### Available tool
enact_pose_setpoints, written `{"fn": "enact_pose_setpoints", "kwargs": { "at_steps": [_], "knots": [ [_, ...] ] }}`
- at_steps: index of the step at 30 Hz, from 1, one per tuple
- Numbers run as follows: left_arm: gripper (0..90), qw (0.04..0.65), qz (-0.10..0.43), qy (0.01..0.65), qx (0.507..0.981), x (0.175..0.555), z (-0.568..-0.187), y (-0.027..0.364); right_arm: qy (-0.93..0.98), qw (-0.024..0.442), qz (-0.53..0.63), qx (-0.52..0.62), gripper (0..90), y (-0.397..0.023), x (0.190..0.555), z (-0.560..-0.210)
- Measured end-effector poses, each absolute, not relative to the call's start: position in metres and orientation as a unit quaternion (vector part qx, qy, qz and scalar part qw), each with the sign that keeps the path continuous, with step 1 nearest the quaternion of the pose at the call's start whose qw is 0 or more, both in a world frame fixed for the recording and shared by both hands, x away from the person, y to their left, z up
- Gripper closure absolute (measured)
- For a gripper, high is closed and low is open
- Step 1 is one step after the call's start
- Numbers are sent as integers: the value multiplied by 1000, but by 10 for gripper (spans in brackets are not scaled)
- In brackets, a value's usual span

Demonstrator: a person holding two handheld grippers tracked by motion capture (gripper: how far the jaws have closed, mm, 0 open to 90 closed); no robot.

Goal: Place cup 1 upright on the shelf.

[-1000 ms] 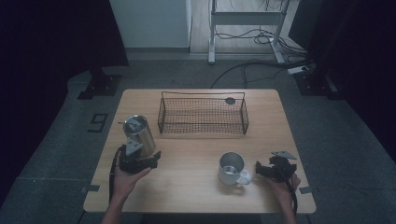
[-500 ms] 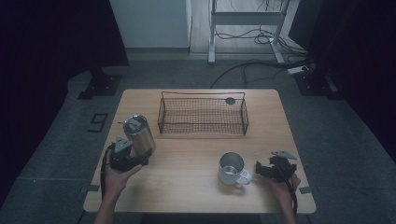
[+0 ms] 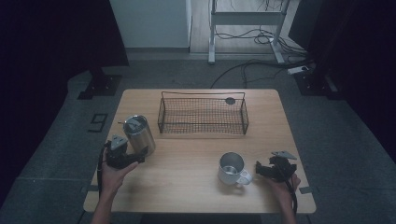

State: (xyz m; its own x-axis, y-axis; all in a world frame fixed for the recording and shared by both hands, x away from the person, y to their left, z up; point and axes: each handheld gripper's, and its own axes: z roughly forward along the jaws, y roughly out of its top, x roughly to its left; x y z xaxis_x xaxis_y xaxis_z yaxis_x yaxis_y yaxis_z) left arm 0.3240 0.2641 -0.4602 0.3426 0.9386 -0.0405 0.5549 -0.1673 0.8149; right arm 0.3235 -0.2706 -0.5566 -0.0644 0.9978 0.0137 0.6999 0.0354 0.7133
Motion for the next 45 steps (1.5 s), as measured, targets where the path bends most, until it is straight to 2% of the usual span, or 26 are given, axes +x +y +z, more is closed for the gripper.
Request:
{"fn": "enact_pose_setpoints", "kwargs": {
  "at_steps": [15,31,45],
  "knots": [
    [34,384,249,523,719,341,-462,272,672,260,287,632,0,-271,324,-557],
    [39,378,256,539,708,361,-465,272,672,260,287,632,0,-271,324,-557],
    [10,384,256,528,712,378,-467,268,672,260,286,632,0,-271,324,-557]
  ]
}}
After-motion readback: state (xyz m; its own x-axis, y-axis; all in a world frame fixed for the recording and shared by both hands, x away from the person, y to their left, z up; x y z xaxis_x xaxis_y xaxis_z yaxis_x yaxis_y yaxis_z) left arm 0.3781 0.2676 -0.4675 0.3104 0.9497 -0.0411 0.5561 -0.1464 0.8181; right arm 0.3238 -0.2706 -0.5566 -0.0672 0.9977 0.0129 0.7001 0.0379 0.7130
